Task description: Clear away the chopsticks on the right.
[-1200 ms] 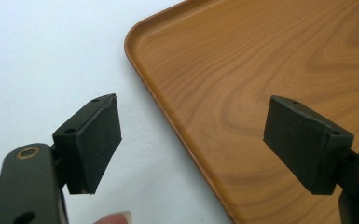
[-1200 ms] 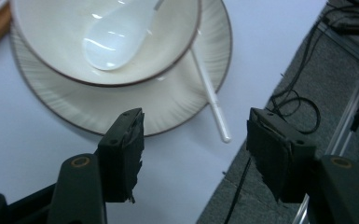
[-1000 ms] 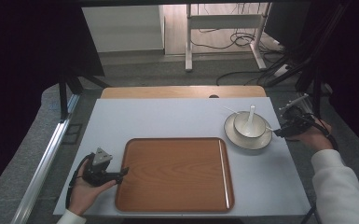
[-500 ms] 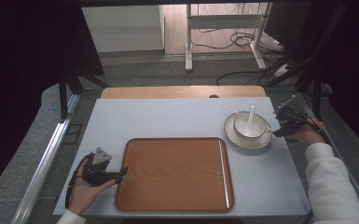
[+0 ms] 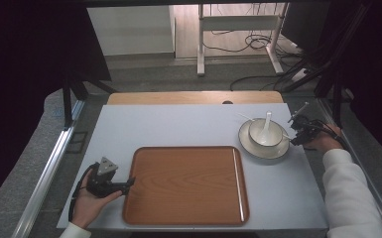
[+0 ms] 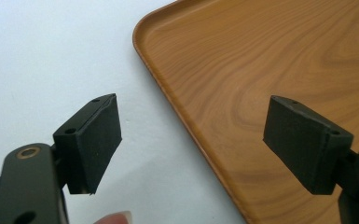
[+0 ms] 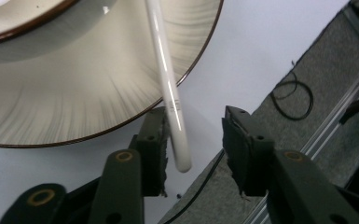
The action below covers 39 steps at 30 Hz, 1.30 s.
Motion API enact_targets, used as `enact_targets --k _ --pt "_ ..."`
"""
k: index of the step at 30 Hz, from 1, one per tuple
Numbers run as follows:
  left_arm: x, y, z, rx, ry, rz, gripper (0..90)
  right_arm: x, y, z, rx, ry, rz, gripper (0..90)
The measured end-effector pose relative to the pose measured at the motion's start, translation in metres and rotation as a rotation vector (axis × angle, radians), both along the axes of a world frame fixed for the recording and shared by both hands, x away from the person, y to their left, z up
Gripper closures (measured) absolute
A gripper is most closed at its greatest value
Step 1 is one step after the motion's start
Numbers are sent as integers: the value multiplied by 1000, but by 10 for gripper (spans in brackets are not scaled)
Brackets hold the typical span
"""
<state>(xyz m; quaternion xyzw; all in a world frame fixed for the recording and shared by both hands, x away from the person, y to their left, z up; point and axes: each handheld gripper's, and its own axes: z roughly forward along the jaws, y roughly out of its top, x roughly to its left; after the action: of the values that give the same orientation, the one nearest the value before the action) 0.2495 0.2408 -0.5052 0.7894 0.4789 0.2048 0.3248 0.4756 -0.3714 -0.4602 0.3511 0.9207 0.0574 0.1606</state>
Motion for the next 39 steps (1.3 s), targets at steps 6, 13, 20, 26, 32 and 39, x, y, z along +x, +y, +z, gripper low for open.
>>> enact_targets --k 6,13,20,26,32,39 --pt "0 0 0 3 1 1 188 1 1 -2 -1 14 54 725" --pt "0 1 -1 5 2 0 188 1 5 -2 -21 30 98 822" --pt "0 1 0 3 0 2 188 -1 4 1 -1 33 98 831" --pt "0 1 0 5 -1 0 188 -5 2 7 43 36 82 837" --pt "0 2 0 4 0 1 188 -8 0 12 70 25 28 839" --pt "0 2 0 4 1 1 188 -15 -10 24 133 -13 -23 840"
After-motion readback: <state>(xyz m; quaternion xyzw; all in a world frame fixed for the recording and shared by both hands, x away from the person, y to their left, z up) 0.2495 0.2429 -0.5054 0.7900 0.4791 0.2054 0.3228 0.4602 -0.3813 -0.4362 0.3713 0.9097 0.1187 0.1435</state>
